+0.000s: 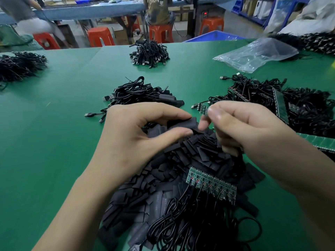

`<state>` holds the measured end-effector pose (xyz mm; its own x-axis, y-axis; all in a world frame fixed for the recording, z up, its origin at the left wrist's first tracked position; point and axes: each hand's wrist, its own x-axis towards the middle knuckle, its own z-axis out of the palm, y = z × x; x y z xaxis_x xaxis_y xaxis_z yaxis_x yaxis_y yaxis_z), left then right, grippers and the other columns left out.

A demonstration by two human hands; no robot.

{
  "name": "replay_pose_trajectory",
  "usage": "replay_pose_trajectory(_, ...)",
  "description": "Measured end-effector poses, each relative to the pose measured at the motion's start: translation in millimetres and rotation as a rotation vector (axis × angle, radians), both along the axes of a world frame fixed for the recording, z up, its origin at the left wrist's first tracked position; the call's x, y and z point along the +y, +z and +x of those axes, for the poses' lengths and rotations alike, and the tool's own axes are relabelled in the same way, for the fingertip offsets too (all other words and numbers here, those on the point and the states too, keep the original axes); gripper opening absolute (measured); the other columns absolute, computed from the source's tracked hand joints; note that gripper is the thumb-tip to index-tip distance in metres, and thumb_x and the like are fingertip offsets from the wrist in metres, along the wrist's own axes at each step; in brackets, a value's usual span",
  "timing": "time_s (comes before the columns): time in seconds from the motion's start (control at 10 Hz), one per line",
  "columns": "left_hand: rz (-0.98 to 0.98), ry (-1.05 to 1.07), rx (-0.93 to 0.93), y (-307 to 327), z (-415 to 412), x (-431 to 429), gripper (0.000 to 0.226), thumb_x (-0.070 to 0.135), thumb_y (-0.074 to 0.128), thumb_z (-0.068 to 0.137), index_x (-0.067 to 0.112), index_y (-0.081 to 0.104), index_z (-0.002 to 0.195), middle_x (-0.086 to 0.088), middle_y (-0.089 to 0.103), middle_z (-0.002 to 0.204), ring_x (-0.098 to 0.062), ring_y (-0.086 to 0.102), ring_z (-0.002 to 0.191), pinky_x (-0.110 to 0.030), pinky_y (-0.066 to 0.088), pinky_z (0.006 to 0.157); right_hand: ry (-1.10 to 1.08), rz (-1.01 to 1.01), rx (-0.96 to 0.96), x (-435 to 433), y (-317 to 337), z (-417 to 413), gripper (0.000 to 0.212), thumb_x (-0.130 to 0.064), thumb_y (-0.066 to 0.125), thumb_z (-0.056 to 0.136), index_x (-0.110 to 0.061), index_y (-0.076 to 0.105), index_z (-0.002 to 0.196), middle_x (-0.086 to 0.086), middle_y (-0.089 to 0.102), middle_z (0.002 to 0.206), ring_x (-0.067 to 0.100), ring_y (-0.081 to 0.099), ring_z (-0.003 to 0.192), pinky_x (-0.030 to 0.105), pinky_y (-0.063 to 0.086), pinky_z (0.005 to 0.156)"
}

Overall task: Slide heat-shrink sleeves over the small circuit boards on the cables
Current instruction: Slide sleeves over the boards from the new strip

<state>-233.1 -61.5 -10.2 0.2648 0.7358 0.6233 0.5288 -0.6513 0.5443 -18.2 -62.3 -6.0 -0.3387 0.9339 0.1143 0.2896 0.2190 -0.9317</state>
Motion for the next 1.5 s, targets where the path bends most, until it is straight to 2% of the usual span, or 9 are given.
replay_pose_trajectory(0.1, 0.040, 0.023, -0.028, 1, -2, 0, 0.021, 0.031, 0.082, 0.083, 0.028, 0.075, 0.102, 0.025, 0.072, 0.095, 0.009, 0.068, 0.089, -0.007, 0.048, 0.082, 0.054, -0.133, 0.121, 0, 4, 1, 0.037, -0.045, 0.045, 0.093, -0.024, 0.068, 0.071, -0.012, 0.035, 0.057, 0.009, 0.032, 0.053, 0.020, 0.030, 0.048)
replay_pose_trajectory(0.2, -0.021, -0.007, -0.084, 0, -3, 0, 0.025, 0.022, 0.083, 0.085, 0.034, 0.073, 0.104, 0.025, 0.073, 0.101, 0.013, 0.067, 0.092, -0.002, 0.047, 0.079, 0.081, -0.124, 0.049, 0, 4, 1, 0.038, -0.044, 0.046, 0.092, -0.024, 0.062, 0.065, -0.013, 0.035, 0.055, 0.005, 0.034, 0.050, 0.015, 0.035, 0.048)
replay_pose_trajectory(0.4, -0.019, -0.035, -0.062, 0, -4, 0, 0.027, 0.017, 0.083, 0.086, 0.034, 0.073, 0.104, 0.024, 0.071, 0.110, 0.011, 0.068, 0.093, -0.003, 0.047, 0.079, 0.111, -0.171, 0.071, -1, 6, 0, 0.038, -0.042, 0.047, 0.092, -0.023, 0.059, 0.061, -0.011, 0.033, 0.052, 0.008, 0.032, 0.047, 0.015, 0.034, 0.045)
replay_pose_trajectory(0.7, 0.041, -0.038, 0.074, 3, -7, 0, 0.019, 0.028, 0.082, 0.083, 0.028, 0.075, 0.100, 0.021, 0.074, 0.097, 0.007, 0.069, 0.093, -0.009, 0.048, 0.084, 0.108, -0.212, 0.039, -2, 5, 3, 0.038, -0.042, 0.050, 0.090, -0.023, 0.059, 0.058, -0.007, 0.031, 0.052, 0.010, 0.028, 0.047, 0.017, 0.029, 0.043)
replay_pose_trajectory(0.8, 0.017, -0.054, 0.111, 4, -7, 0, 0.019, 0.032, 0.081, 0.082, 0.024, 0.078, 0.099, 0.017, 0.074, 0.096, 0.004, 0.071, 0.090, -0.013, 0.050, 0.083, 0.064, -0.186, -0.064, 0, 3, 3, 0.039, -0.048, 0.049, 0.089, -0.022, 0.061, 0.061, -0.010, 0.037, 0.049, 0.010, 0.033, 0.047, 0.021, 0.032, 0.046)
replay_pose_trajectory(0.9, 0.021, -0.028, 0.135, 1, -6, 1, 0.021, 0.032, 0.081, 0.082, 0.021, 0.080, 0.100, 0.016, 0.075, 0.095, 0.004, 0.070, 0.088, -0.013, 0.050, 0.080, -0.005, -0.094, -0.180, -1, 1, 1, 0.041, -0.054, 0.047, 0.090, -0.022, 0.066, 0.072, -0.007, 0.040, 0.049, 0.017, 0.034, 0.050, 0.036, 0.031, 0.053)
replay_pose_trajectory(1.1, -0.007, 0.022, 0.173, -4, -2, 3, 0.022, 0.033, 0.081, 0.082, 0.019, 0.082, 0.099, 0.018, 0.074, 0.091, 0.011, 0.063, 0.083, -0.005, 0.044, 0.080, -0.080, 0.011, -0.276, -3, 0, -3, 0.037, -0.039, 0.049, 0.100, -0.020, 0.065, 0.072, -0.011, 0.038, 0.039, 0.006, 0.032, 0.037, 0.016, 0.026, 0.041)
replay_pose_trajectory(1.3, 0.003, -0.043, 0.230, -5, -4, 4, 0.023, 0.031, 0.081, 0.082, 0.016, 0.081, 0.100, 0.010, 0.078, 0.095, 0.000, 0.071, 0.088, -0.024, 0.056, 0.082, -0.042, -0.045, -0.285, 0, -1, 0, 0.038, -0.040, 0.048, 0.098, -0.021, 0.068, 0.072, -0.013, 0.041, 0.039, 0.005, 0.033, 0.036, 0.016, 0.028, 0.041)
replay_pose_trajectory(1.5, 0.026, -0.050, 0.216, -6, -2, 3, 0.022, 0.028, 0.082, 0.082, 0.014, 0.081, 0.099, 0.009, 0.078, 0.094, -0.003, 0.072, 0.087, -0.026, 0.057, 0.080, 0.010, -0.147, -0.197, 3, -8, 2, 0.039, -0.050, 0.050, 0.100, -0.024, 0.070, 0.078, -0.006, 0.039, 0.051, 0.018, 0.033, 0.050, 0.038, 0.030, 0.055)
